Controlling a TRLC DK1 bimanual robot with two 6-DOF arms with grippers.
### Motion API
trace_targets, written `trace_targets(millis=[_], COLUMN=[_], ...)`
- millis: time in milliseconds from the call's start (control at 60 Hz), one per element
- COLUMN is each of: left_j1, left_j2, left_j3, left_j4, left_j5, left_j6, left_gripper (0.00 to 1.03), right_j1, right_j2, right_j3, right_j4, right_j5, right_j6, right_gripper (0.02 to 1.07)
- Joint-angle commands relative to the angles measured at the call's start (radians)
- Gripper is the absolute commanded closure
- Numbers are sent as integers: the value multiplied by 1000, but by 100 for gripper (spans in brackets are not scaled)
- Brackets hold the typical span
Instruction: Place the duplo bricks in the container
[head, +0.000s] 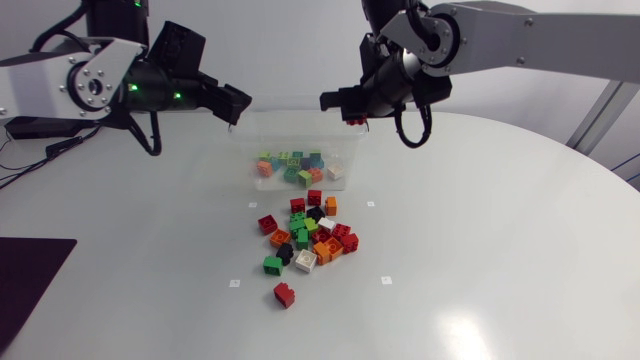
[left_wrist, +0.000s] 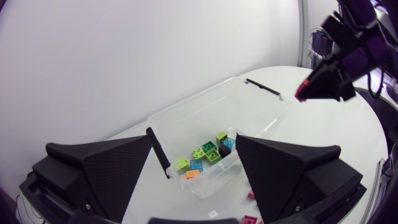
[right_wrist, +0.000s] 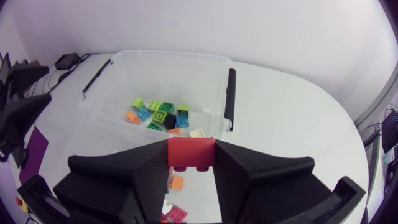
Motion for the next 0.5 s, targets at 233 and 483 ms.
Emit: trace_targets(millis=[233,483], left_j1=[16,16], left_j2=[-90,-48], left_j3=[-161,-253], left_j4=[-139,-167], left_j5=[67,102], left_j6=[202,311], left_gripper=[7,7], right_j1=[24,30], right_j2=[148,255], right_j3=[173,285], right_j4=[2,29], right_j5=[-7,-7], right_j6=[-18,-27], right_gripper=[75,75])
